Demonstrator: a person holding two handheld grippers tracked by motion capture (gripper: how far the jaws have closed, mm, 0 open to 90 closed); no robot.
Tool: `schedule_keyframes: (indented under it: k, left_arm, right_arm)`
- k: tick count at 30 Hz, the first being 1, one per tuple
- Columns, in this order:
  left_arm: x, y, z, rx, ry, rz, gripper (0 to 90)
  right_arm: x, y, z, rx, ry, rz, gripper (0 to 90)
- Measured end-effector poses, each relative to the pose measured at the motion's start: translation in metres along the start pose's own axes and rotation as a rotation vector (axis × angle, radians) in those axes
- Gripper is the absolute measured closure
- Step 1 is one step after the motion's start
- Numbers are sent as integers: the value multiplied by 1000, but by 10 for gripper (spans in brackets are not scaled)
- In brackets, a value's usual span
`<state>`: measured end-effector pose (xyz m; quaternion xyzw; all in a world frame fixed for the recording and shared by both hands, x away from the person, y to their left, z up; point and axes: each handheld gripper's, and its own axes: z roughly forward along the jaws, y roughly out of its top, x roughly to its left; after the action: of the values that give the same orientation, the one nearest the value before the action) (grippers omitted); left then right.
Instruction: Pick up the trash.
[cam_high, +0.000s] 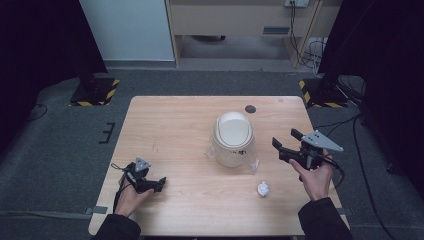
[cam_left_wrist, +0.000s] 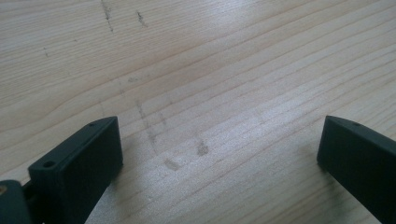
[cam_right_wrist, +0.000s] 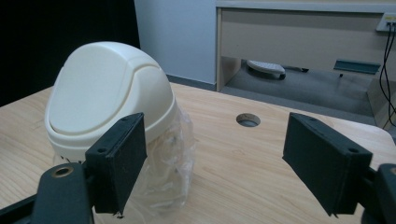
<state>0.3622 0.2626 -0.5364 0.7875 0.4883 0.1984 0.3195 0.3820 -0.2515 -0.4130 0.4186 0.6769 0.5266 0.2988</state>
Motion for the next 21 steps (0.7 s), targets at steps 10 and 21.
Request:
schedule_keyframes:
  k: [10,21]
  left_arm:
    - [0,0,0,-1,0,-1,0]
    - [0,0,0,1,0,-1,0]
  right_arm:
    - [11,22,9,-37,29,19,168]
    - [35,40,32,-21,84,-21,174]
